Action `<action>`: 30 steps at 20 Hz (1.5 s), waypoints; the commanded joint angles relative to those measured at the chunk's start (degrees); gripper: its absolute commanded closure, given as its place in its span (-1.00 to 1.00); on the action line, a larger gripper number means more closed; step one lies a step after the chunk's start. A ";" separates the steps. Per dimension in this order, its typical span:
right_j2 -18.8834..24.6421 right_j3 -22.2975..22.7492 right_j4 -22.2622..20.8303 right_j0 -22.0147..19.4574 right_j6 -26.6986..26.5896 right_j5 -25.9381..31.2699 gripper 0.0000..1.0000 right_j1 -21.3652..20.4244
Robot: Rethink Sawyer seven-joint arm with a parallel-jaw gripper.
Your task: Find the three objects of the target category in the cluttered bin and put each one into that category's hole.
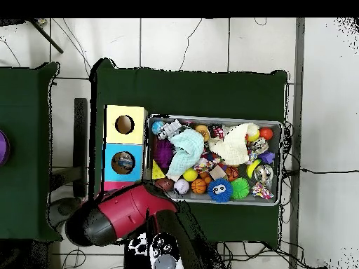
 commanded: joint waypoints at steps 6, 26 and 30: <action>5.01 5.57 -0.18 -1.87 -3.52 -0.25 -1.00 0.79; 2.75 4.11 0.08 -0.14 -0.60 0.90 1.00 0.13; 3.12 4.55 0.70 -0.70 -0.92 1.20 1.00 -0.41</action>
